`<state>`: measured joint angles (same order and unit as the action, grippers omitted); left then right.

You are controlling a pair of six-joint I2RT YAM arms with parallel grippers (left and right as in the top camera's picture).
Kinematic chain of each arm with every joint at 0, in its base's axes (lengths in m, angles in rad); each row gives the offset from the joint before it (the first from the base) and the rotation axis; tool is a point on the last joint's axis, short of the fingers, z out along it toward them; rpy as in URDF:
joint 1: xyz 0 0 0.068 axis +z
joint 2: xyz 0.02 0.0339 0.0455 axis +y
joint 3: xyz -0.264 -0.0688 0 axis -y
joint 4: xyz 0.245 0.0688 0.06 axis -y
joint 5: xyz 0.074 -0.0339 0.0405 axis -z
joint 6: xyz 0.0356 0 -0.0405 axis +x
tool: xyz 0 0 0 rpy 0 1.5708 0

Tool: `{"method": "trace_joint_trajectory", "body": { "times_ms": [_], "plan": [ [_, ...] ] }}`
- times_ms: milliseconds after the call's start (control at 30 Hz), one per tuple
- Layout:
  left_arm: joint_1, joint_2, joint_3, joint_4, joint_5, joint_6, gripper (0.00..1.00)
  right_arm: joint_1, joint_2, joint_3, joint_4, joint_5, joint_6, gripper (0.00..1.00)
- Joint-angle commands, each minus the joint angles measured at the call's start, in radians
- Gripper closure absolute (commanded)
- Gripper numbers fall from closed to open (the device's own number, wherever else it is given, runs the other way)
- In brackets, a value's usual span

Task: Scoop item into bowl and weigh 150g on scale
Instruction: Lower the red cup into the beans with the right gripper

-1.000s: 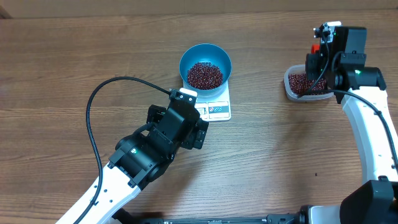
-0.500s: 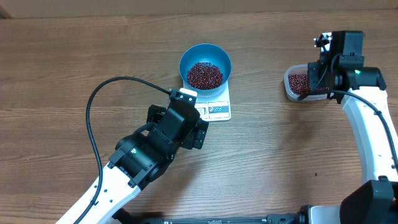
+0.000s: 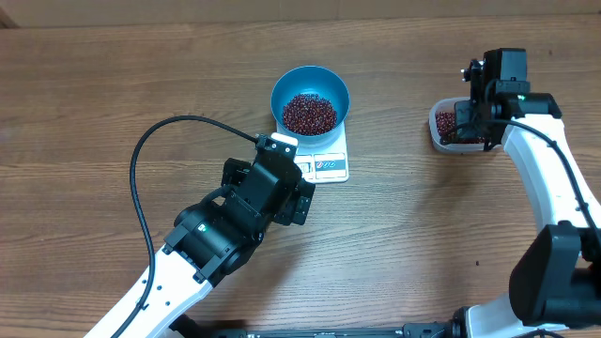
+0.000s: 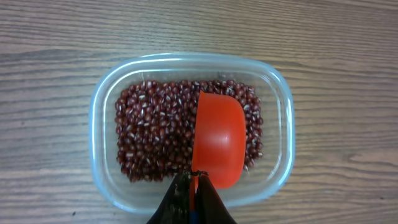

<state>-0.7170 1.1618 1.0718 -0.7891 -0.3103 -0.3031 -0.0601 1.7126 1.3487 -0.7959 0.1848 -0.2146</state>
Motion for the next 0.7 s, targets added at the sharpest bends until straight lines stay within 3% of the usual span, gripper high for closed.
{"method": "trace_joint_trajectory", "body": {
  "times_ms": [0,300,667],
  "plan": [
    [0.01,0.003,-0.004,0.0,-0.003,0.008,0.01,-0.003,0.02,-0.001,0.018,0.039,-0.003,0.96],
    [0.01,0.003,-0.004,0.0,-0.003,0.008,0.01,-0.003,0.074,-0.001,0.034,0.174,0.002,0.96],
    [0.01,0.003,-0.004,0.0,-0.003,0.008,0.01,-0.003,0.084,-0.001,0.041,0.178,0.001,0.96]
  ]
}}
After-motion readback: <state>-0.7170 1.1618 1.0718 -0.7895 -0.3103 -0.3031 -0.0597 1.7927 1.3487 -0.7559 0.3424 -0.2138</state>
